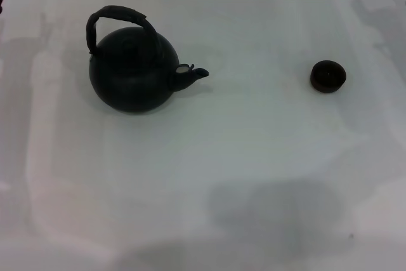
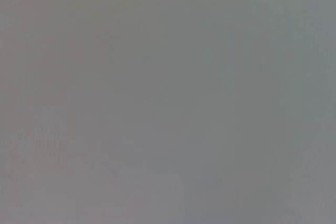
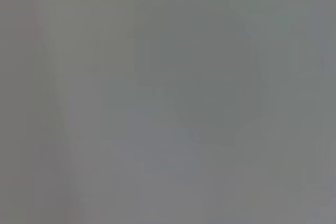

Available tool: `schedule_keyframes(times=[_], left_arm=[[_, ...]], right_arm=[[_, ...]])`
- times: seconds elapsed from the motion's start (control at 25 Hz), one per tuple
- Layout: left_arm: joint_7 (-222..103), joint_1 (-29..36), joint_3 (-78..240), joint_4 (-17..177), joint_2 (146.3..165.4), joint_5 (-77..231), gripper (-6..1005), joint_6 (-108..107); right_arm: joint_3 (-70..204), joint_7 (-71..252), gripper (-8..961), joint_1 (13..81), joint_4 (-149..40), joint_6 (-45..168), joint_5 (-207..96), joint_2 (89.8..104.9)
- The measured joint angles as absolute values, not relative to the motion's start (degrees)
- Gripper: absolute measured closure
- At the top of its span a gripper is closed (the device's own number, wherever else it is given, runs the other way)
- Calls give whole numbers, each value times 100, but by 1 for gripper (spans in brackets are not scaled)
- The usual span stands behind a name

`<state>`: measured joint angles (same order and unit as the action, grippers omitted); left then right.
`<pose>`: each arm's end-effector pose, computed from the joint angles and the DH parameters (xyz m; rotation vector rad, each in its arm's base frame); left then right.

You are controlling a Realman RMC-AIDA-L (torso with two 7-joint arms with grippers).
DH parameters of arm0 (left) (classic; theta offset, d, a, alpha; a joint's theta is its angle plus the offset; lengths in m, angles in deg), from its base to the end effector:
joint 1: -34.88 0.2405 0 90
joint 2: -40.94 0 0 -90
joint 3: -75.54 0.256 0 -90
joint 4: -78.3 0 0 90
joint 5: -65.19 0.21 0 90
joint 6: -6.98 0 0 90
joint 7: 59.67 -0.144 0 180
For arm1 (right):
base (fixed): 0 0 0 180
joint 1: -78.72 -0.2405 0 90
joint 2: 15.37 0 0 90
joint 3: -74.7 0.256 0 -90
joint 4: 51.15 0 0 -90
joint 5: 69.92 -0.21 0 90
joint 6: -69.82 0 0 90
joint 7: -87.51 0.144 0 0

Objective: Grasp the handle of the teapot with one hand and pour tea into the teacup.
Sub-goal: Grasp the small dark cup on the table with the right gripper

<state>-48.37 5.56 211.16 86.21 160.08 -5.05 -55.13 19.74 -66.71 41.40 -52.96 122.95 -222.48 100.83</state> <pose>-0.3411 0.3546 0.0077 -1.3495 -0.7355 -0.7289 0.3251 0.4010 0.0166 -1.6130 0.7295 0.6786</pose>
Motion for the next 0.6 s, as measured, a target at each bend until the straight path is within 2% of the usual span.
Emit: schedule_keyframes(times=[0.4, 0.6], left_arm=[[-4802, 619, 21062, 8629, 16005, -544, 112, -5517], [-4800, 655, 21047, 8630, 15998, -565, 112, -5517]], right_arm=[[403, -4843, 113, 4388, -6983, 11963, -22157, 9939], [140, -3409, 115, 4376, -8012, 11284, -20947, 9848]])
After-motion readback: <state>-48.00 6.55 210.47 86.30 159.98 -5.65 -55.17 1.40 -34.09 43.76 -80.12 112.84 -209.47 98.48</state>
